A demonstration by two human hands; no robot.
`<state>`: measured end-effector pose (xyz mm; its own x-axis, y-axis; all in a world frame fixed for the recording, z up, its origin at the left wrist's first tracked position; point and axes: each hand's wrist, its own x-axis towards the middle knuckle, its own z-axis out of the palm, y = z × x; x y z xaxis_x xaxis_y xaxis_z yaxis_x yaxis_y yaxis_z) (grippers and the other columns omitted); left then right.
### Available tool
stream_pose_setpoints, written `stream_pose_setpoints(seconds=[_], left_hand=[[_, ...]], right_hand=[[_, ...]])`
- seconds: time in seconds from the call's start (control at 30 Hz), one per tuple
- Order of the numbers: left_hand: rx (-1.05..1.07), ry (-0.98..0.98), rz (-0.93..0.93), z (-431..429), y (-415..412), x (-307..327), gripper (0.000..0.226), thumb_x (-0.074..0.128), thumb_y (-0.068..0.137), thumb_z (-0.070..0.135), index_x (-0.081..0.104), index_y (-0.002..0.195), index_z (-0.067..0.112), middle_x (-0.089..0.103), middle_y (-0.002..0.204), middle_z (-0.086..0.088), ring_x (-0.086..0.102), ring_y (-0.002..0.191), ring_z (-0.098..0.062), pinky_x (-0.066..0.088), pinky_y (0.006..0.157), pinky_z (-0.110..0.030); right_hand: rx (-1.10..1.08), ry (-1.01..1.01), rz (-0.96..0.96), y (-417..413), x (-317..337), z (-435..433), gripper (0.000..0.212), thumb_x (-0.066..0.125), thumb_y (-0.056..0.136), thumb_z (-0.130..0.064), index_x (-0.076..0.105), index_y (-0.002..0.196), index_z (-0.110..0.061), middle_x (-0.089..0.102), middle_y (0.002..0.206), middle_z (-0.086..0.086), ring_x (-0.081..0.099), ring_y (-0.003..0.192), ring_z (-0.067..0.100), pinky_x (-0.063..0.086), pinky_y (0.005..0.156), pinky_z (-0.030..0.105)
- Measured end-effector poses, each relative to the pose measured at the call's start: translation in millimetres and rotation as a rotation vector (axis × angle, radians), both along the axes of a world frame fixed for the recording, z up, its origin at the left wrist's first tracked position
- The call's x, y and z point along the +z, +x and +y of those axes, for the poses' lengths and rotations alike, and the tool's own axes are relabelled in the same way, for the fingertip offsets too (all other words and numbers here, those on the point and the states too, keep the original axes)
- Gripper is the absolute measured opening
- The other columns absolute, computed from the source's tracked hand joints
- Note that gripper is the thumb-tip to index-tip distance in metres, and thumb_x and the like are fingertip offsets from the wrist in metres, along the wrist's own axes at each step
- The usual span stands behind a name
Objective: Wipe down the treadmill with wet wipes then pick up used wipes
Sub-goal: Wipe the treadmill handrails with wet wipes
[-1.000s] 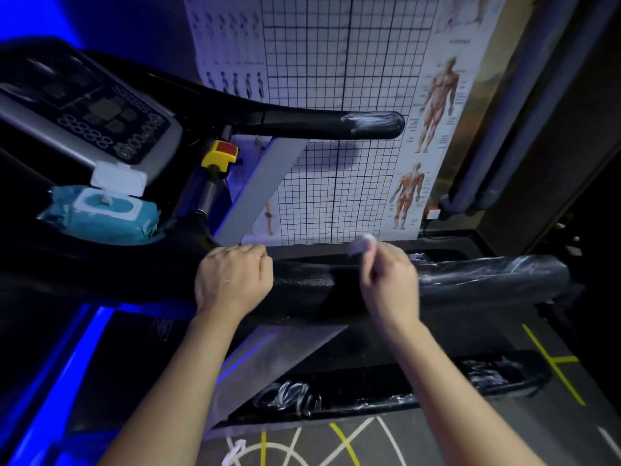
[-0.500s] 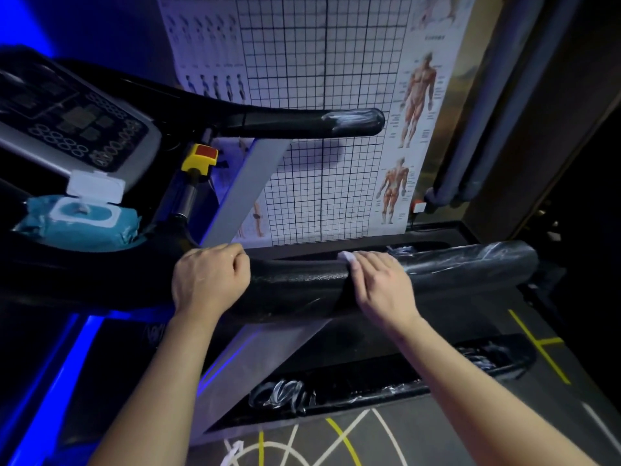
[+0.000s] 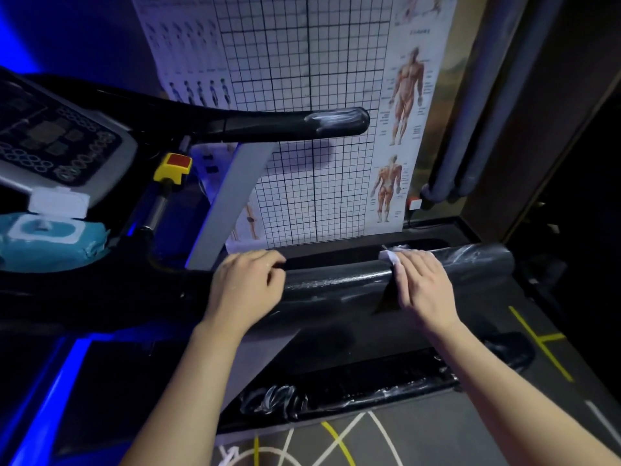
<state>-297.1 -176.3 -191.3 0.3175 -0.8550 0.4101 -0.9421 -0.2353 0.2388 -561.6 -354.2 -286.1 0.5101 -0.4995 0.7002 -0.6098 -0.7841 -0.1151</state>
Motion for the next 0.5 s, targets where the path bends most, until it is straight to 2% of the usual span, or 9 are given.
stream_pose_setpoints(seconds=[0.13, 0.27, 0.4, 0.5], left_hand=[[-0.147, 0.169, 0.075, -34, -40, 15, 0.032, 0.055, 0.098, 0.031, 0.073, 0.124, 0.032, 0.073, 0.122, 0.013, 0.067, 0.11, -0.018, 0.051, 0.097, -0.035], [-0.213, 0.291, 0.102, -63, -73, 21, 0.043, 0.05, 0.102, 0.052, 0.062, 0.14, 0.036, 0.062, 0.141, 0.017, 0.058, 0.127, -0.01, 0.046, 0.104, -0.033], [-0.171, 0.389, 0.134, -87, -93, 10, 0.06, 0.045, 0.098, 0.069, 0.058, 0.145, 0.034, 0.059, 0.147, 0.014, 0.053, 0.136, -0.013, 0.046, 0.109, -0.037], [-0.088, 0.466, 0.129, -96, -99, 1, 0.065, 0.04, 0.096, 0.075, 0.062, 0.141, 0.034, 0.065, 0.139, 0.008, 0.06, 0.128, -0.02, 0.052, 0.102, -0.04]], right_hand=[[-0.003, 0.006, -0.017, -24, -1, -18, 0.032, 0.041, 0.106, -0.014, 0.065, 0.128, -0.01, 0.067, 0.121, 0.005, 0.062, 0.111, 0.027, 0.044, 0.098, 0.042], [0.003, 0.018, -0.02, -48, 1, -35, 0.033, 0.041, 0.106, -0.014, 0.066, 0.128, -0.011, 0.067, 0.12, 0.003, 0.061, 0.11, 0.026, 0.044, 0.099, 0.042], [-0.01, 0.01, -0.011, -80, 4, -58, 0.035, 0.039, 0.106, -0.012, 0.064, 0.131, -0.015, 0.066, 0.118, 0.002, 0.06, 0.108, 0.025, 0.044, 0.098, 0.042], [-0.034, -0.007, -0.029, -102, 3, -76, 0.03, 0.041, 0.105, -0.011, 0.065, 0.124, -0.01, 0.066, 0.112, 0.004, 0.06, 0.103, 0.027, 0.044, 0.096, 0.041]])
